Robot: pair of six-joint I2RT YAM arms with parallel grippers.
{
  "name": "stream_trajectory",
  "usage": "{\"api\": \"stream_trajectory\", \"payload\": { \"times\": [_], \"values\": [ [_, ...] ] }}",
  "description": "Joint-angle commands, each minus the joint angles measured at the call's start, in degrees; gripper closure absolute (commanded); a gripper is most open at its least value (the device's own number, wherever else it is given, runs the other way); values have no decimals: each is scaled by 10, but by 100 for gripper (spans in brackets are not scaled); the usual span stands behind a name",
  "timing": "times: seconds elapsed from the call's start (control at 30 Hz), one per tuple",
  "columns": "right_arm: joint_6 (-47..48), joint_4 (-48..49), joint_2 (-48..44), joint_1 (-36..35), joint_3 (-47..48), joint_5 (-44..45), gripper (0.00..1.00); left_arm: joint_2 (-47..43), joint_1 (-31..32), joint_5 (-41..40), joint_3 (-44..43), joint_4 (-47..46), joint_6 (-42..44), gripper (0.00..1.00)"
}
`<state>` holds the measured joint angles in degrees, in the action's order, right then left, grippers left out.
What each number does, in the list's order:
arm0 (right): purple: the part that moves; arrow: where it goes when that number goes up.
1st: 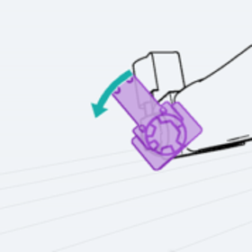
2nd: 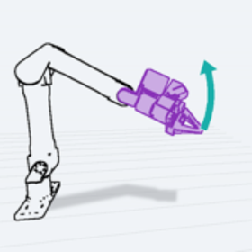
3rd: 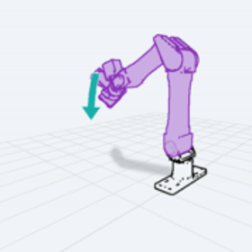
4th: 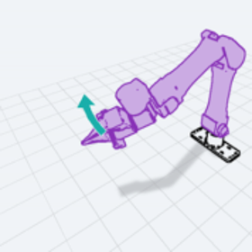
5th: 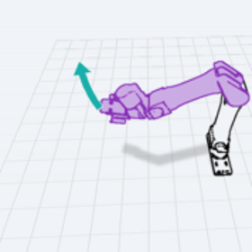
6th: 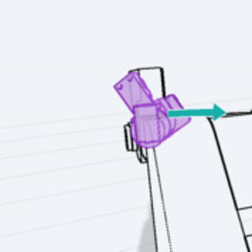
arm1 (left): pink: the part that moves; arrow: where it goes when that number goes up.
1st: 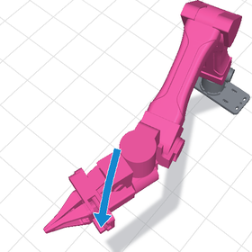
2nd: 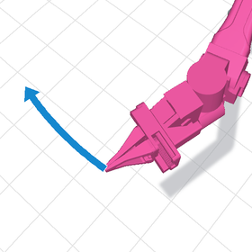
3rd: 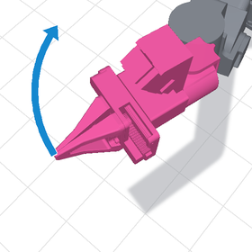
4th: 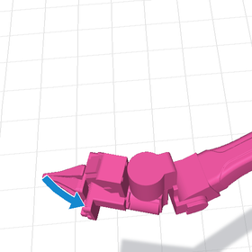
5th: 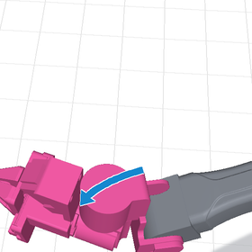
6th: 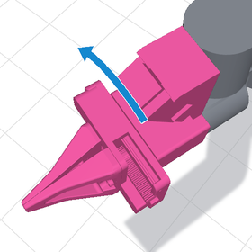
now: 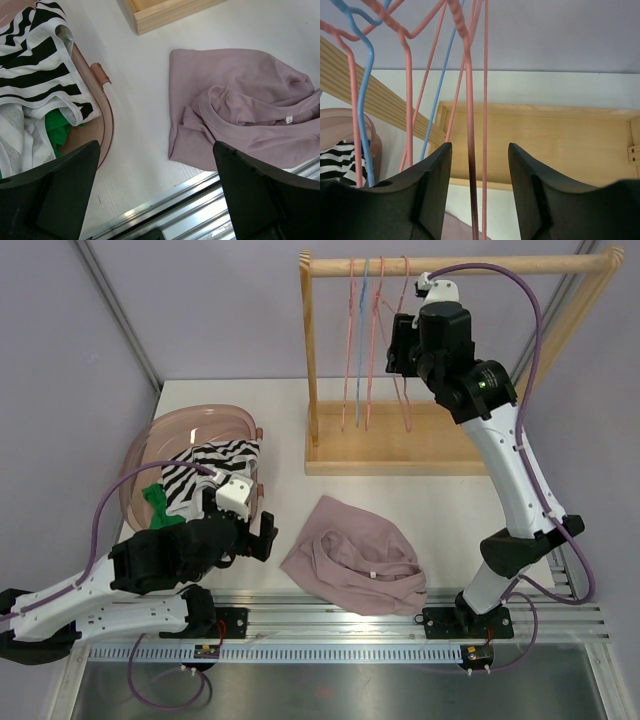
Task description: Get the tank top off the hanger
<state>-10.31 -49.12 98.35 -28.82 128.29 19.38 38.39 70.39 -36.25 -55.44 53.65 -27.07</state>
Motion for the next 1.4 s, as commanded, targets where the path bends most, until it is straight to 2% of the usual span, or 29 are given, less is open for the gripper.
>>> {"api": "stream_trajectory", "payload": {
  "times": [0.0, 0.07, 0.17, 0.2, 0.33, 0.6, 0.8, 0.93, 1.03, 1.37],
  "values": [
    [5, 28, -54, -4, -5, -3, 44, 8, 1, -8, -11, -28, 1, 1],
    [8, 21, -69, -4, -3, -9, 42, 18, 1, -3, -15, -39, 1, 1],
    [13, 12, -100, -4, -16, -17, 19, 44, 2, 9, -23, -70, -5, 1],
    [13, 11, -124, -4, -22, -19, 1, 55, 2, 16, -23, -82, -5, 1],
    [8, 18, -203, -4, -105, -35, 1, 121, 4, 54, -32, -135, -5, 1],
    [-12, 14, -417, -4, -304, -96, 1, 277, 57, 82, -54, -236, 2, 1],
    [-32, 6, -538, -4, -441, -146, 1, 398, 85, 117, -64, -301, 2, 1],
    [-49, 14, -581, -4, -497, -221, 1, 465, 91, 150, -63, -337, -8, 1],
    [-55, 2, -604, -4, -523, -246, 0, 515, 92, 163, -62, -361, -12, 1],
    [-57, 6, -651, -4, -552, -271, 1, 631, 92, 211, -54, -423, -33, 1]
  ]
}}
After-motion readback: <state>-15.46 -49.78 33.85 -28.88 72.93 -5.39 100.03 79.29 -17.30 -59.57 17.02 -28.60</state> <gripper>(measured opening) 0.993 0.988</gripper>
